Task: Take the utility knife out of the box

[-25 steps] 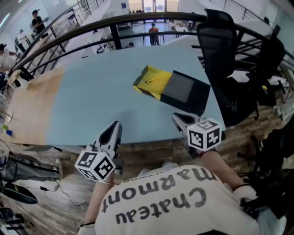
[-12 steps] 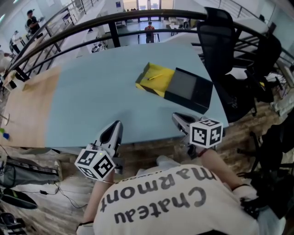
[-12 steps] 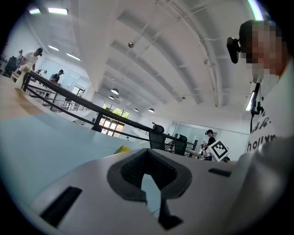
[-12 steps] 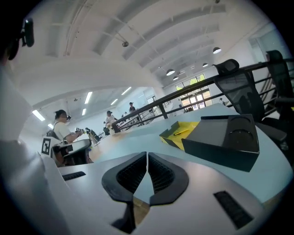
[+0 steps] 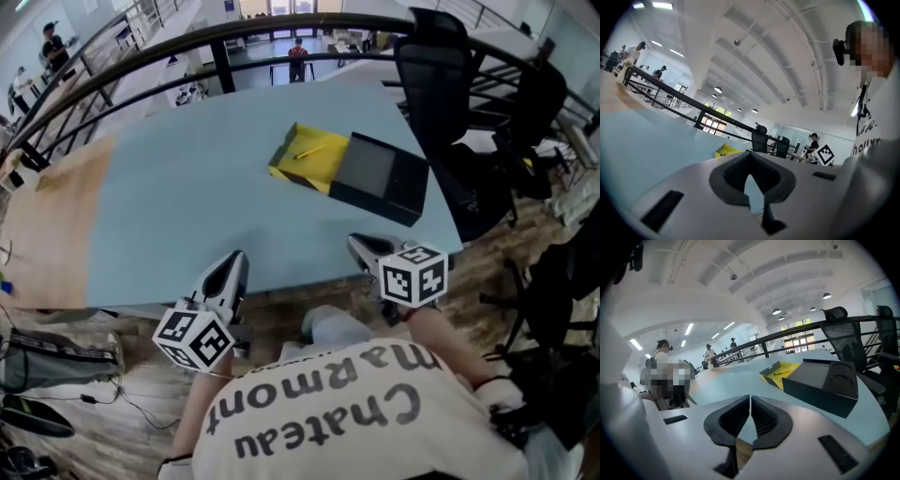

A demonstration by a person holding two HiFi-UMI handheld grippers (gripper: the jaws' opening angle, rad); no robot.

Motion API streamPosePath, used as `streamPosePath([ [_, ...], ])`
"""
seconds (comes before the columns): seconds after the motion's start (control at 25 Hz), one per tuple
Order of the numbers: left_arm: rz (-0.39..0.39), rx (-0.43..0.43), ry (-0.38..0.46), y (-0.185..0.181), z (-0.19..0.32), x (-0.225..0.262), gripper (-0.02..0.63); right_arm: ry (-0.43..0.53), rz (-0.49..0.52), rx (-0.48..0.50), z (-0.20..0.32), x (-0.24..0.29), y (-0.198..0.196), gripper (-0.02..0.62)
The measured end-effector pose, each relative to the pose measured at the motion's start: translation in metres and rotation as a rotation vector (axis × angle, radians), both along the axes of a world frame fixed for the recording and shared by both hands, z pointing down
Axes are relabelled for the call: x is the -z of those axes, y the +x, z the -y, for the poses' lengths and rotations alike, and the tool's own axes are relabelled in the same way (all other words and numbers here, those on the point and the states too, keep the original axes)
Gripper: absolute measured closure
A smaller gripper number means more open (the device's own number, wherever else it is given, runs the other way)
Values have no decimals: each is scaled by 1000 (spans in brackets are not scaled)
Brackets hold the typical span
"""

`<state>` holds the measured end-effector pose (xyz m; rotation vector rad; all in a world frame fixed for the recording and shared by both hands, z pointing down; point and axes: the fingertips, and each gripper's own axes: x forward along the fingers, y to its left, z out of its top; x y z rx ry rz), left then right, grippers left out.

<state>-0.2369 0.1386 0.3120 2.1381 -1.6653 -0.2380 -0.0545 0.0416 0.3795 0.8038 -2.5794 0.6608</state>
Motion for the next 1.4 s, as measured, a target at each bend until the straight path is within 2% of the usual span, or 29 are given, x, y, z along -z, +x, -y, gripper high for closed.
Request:
streamPosePath([
  [0.4,-14,-49,-23,21,40,-7,603,-30,-5,-29,32,-6,19,558],
  [0.8,-10,-10,1,11,92,11,603,32,-40,67,91,15,-1,558],
  [1.04,-5,-7,1,8,127,12,603,32,-57,89,124,14,-4,558],
  [1.24,26,-25,-1,22,156,9,603,48,-84,131,150,11,-4,558],
  [1.4,40,-19,-26,22,174,-5,603,24,-55,181,163,11,-15,557],
])
